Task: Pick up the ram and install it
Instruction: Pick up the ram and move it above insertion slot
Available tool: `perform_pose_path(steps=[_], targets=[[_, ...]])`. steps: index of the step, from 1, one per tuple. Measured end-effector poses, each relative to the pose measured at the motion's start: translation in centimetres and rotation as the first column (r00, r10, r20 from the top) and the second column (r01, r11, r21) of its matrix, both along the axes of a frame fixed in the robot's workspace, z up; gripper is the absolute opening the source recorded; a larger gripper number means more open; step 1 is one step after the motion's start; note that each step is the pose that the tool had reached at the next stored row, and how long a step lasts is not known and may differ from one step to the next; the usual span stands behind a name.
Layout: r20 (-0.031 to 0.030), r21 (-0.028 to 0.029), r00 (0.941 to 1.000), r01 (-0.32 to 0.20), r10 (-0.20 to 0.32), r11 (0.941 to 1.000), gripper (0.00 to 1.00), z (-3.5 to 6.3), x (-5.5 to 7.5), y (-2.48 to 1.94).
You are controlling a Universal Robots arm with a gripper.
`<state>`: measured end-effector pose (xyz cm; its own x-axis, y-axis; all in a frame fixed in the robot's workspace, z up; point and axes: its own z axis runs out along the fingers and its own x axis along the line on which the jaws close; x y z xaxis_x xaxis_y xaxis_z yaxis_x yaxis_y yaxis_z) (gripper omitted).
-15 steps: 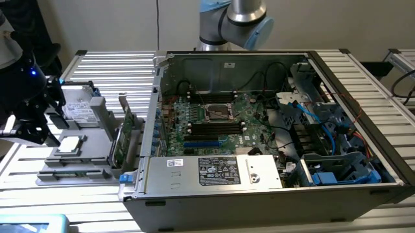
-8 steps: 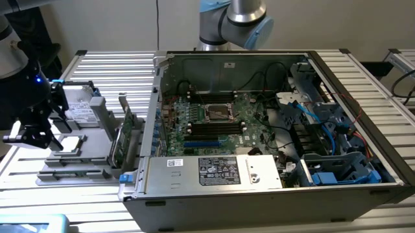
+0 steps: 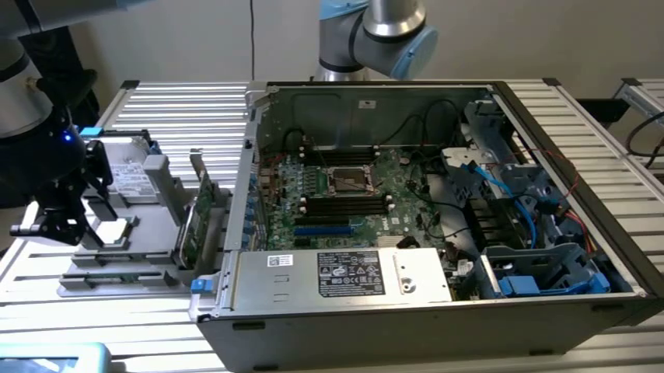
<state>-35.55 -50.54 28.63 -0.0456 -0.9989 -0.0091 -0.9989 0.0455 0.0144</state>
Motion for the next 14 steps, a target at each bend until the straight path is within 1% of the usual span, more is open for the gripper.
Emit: perform_pose_path(steps=[10, 11, 12, 13, 14], targets=[[0.0001, 0.0001, 1.0000, 0.000, 0.000, 1.0000, 0.48, -1.83, -0.1, 0.00], [-0.0003, -0.0002, 1.0000, 0.000, 0.000, 1.0000, 0.48, -1.98, -0.1, -0.14], [-0.0001, 0.0000, 1.0000, 0.000, 0.000, 1.0000, 0.48, -2.18, -0.1, -0.51], [-0.0002, 0.0001, 1.0000, 0.000, 0.000, 1.0000, 0.48, -2.36, -0.1, -0.79], [0.0002, 0.0003, 1.0000, 0.000, 0.000, 1.0000, 0.48, -2.55, -0.1, -0.84]])
